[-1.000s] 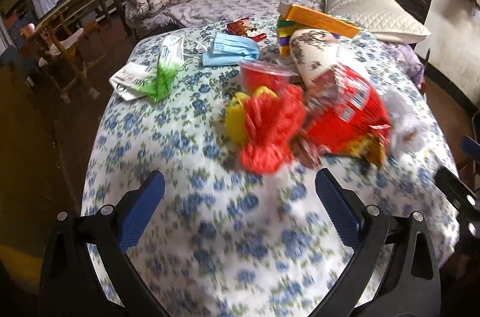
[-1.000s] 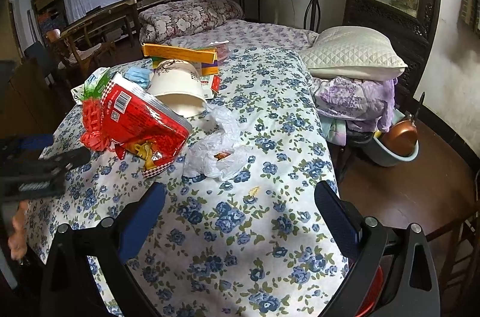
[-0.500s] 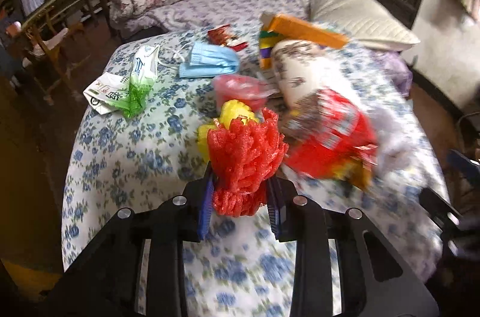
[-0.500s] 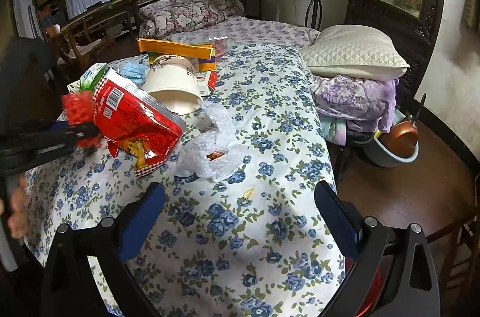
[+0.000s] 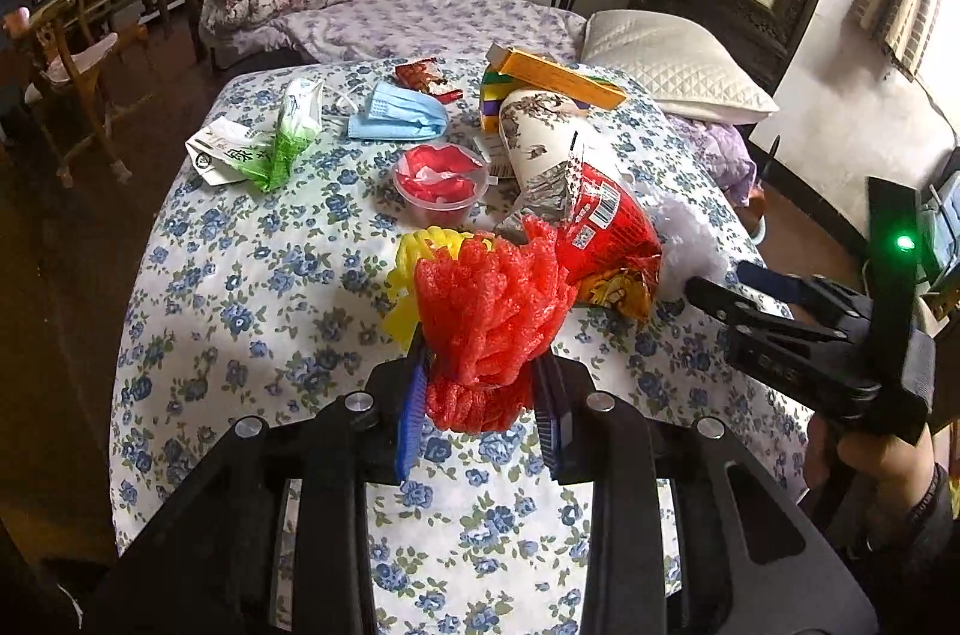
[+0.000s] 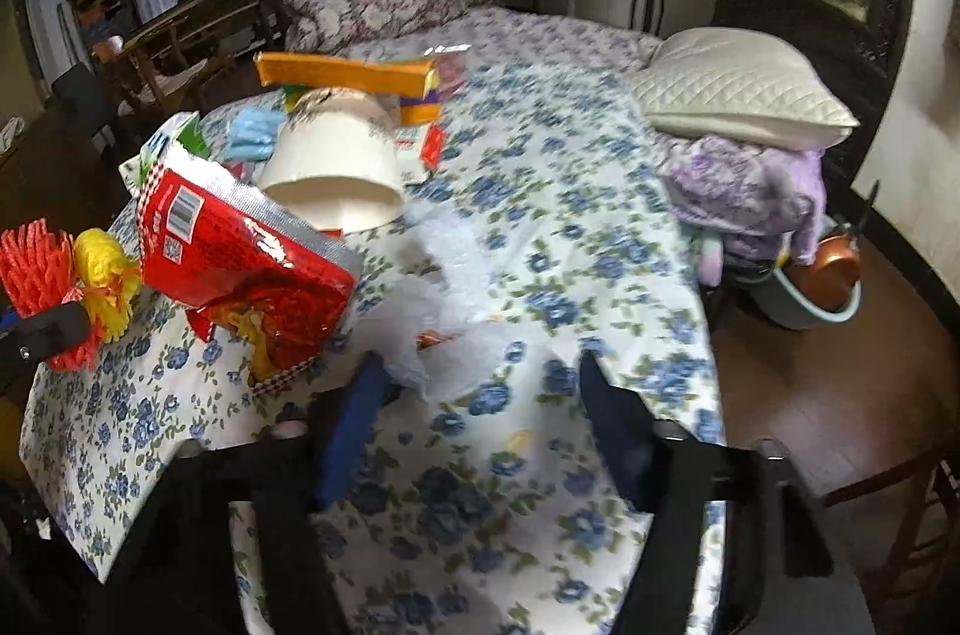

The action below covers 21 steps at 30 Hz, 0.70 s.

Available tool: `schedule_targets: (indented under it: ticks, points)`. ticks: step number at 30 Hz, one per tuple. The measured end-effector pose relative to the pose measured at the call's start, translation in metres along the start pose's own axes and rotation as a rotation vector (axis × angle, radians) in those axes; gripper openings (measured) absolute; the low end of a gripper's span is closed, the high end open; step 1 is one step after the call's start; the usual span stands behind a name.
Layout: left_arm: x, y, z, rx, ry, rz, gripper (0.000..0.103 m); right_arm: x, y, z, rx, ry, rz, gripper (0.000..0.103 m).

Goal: Collect trash
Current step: 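Grasp the red-orange mesh net bag with the left gripper, then grasp the yellow mesh bag with the right gripper while the left holds the red net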

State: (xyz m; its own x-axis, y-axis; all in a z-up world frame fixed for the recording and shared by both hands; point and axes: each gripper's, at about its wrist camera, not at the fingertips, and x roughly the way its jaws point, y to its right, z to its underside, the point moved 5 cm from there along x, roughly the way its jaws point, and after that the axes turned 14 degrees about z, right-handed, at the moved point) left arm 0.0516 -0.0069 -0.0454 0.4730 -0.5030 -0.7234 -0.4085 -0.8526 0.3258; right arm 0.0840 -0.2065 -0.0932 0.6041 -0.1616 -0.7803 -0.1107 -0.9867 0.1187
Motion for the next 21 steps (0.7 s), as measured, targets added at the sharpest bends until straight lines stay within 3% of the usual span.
schedule_targets:
  ticks: [1,3,4,10,15,17,18,20,21]
  points:
    - [-0.001,-0.001,0.001,0.001,-0.003,0.009,0.032,0.000,-0.001,0.000,-0.003,0.001,-0.004,0.046]
    - [-0.002,-0.003,0.003,-0.001,-0.006,0.018,0.032,0.000,-0.005,-0.001,-0.008,0.006,-0.041,0.025]
    - [-0.001,-0.005,0.005,-0.004,-0.017,0.031,0.035,-0.001,-0.006,-0.001,-0.003,0.005,-0.055,0.019]
    - [-0.002,-0.024,0.011,-0.071,-0.034,0.022,0.035,-0.036,0.012,-0.005,0.116,0.104,-0.157,0.015]
    - [-0.008,-0.032,0.018,-0.105,-0.039,0.051,0.035,-0.038,-0.002,0.006,0.049,0.042,-0.210,0.016]
    - [-0.007,-0.033,0.022,-0.107,-0.050,0.039,0.035,-0.037,-0.012,0.013,-0.003,0.012,-0.196,0.025]
    - [-0.008,-0.034,0.023,-0.109,-0.051,0.033,0.035,-0.038,-0.014,0.015,-0.016,0.014,-0.180,0.043]
    - [-0.014,-0.039,0.025,-0.130,-0.035,0.026,0.035,-0.045,-0.015,0.015,-0.031,0.052,-0.129,0.067]
    - [-0.016,-0.040,0.026,-0.139,-0.028,0.033,0.035,-0.049,-0.015,0.015,-0.033,0.071,-0.116,0.070]
